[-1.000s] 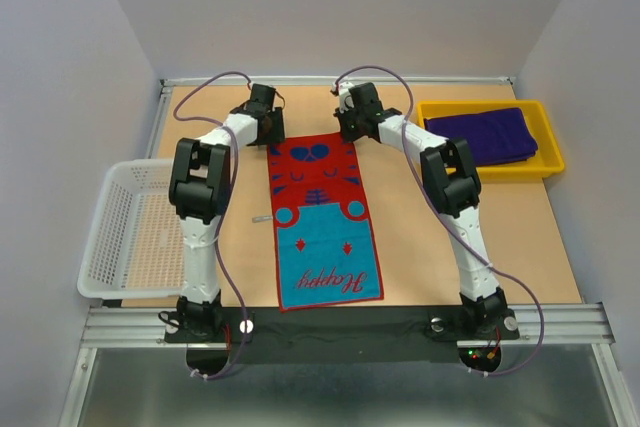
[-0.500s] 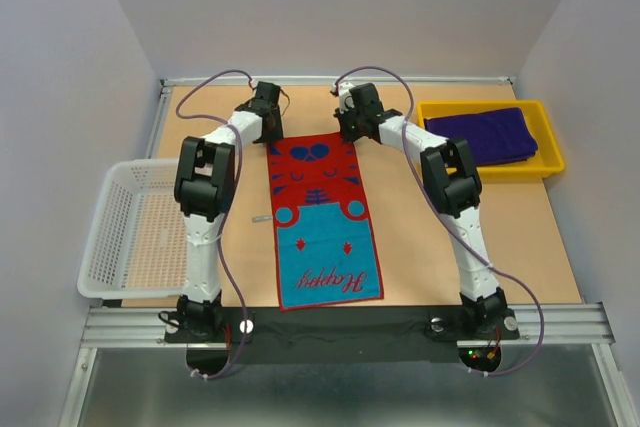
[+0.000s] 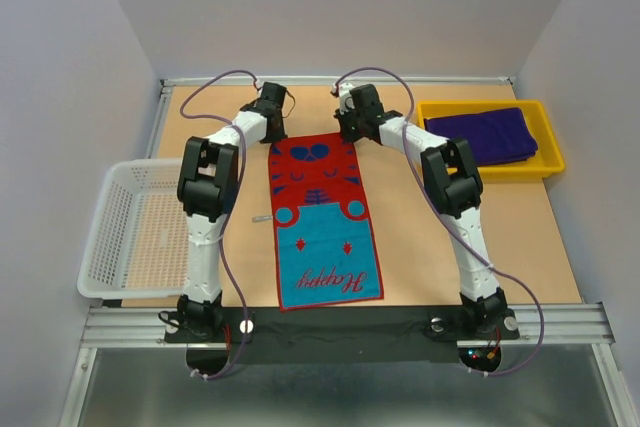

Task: Fold and stack the towels
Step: Fold the towel

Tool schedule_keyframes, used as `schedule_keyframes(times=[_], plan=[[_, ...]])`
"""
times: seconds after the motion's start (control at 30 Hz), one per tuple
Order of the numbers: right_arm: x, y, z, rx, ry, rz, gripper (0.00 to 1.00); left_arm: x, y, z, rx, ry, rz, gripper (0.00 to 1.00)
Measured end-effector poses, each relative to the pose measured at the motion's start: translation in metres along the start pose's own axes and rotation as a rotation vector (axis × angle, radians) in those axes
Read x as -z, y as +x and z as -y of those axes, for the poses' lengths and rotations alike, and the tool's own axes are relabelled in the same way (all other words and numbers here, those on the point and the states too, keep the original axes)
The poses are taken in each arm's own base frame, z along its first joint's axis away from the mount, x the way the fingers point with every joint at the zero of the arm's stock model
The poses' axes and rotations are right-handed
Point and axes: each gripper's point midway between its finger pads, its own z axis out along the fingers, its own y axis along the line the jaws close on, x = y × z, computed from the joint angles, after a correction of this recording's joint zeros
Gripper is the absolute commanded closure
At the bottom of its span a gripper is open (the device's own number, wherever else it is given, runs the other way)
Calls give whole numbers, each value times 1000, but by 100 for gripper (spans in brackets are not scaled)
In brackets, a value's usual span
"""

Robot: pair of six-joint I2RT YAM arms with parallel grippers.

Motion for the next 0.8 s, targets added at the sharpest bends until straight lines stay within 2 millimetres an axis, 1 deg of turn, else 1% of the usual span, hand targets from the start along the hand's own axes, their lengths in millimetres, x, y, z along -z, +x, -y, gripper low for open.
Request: schedule_keyframes(times=[0.23, 0.33, 0.37, 0.43, 0.47, 0.5, 0.53, 0.57, 0.6, 0.63, 0.67, 0.7, 0.73, 0.8], plan=[[5, 0, 10, -19, 18, -20, 100, 1, -5, -2, -40, 12, 6, 100], [8, -7, 16, -26, 28, -22, 100, 4, -16, 2, -56, 42, 24, 100], [8, -12, 19, -27, 32, -15, 99, 7, -25, 4, -62, 53, 41, 100], [8, -29, 28, -27, 52, 18, 100, 15, -50, 8, -65, 74, 94, 100], [8, -40, 35, -28, 70, 46, 99, 21, -67, 10, -62, 86, 127, 100], [8, -47, 40, -28, 82, 63, 100, 26, -80, 12, -58, 97, 157, 100], [9, -58, 45, -28, 94, 89, 100, 35, -101, 15, -46, 117, 206, 100], [9, -68, 50, -28, 105, 114, 99, 40, -114, 17, -39, 130, 237, 100], [10, -75, 54, -27, 113, 135, 99, 50, -133, 20, -27, 153, 284, 100], [12, -84, 57, -24, 121, 161, 100, 56, -145, 22, -19, 169, 315, 100], [14, -93, 60, -20, 129, 190, 100, 60, -154, 23, -14, 180, 338, 100], [15, -98, 61, -18, 134, 206, 100, 63, -161, 24, -8, 190, 359, 100], [16, -105, 63, -12, 142, 229, 99, 64, -165, 24, -5, 196, 370, 100], [17, -111, 64, -6, 148, 255, 99, 64, -168, 21, 0, 208, 378, 100]])
